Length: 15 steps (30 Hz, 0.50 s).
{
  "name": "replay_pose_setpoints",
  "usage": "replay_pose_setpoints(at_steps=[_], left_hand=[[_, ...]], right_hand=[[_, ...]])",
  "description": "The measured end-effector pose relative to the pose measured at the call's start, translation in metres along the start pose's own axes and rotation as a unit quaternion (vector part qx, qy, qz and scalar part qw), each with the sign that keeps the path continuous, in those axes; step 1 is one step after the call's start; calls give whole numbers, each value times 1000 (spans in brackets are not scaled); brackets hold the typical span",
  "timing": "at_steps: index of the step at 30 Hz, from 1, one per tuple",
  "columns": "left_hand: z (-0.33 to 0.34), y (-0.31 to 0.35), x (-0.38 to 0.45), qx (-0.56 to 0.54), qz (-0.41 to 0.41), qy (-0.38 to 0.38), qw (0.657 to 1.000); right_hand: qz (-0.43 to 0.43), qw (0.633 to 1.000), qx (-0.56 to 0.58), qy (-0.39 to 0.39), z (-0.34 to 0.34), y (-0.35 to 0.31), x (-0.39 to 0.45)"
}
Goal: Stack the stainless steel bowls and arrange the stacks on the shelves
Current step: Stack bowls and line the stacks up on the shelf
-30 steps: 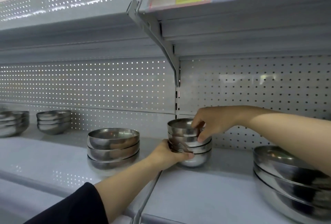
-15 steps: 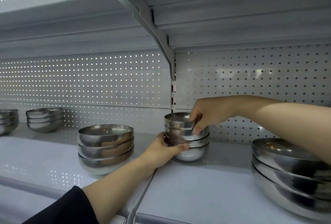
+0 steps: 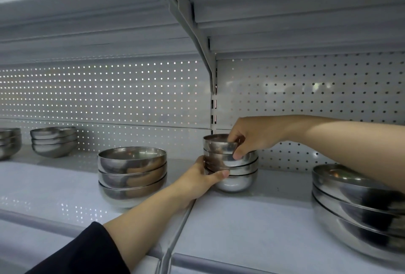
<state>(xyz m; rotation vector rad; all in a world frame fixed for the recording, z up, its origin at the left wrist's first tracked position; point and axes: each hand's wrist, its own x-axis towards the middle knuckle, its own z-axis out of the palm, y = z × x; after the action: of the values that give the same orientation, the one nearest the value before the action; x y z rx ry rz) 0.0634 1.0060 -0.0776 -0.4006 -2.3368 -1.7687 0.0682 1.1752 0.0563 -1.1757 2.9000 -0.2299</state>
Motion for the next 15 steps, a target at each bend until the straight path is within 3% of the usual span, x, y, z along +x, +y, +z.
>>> replay_pose_setpoints(at_steps=[15], left_hand=[[-5,-2,3,-46,0,-36,998]], right_hand=[[24,999,14,33,6,-3,-2]])
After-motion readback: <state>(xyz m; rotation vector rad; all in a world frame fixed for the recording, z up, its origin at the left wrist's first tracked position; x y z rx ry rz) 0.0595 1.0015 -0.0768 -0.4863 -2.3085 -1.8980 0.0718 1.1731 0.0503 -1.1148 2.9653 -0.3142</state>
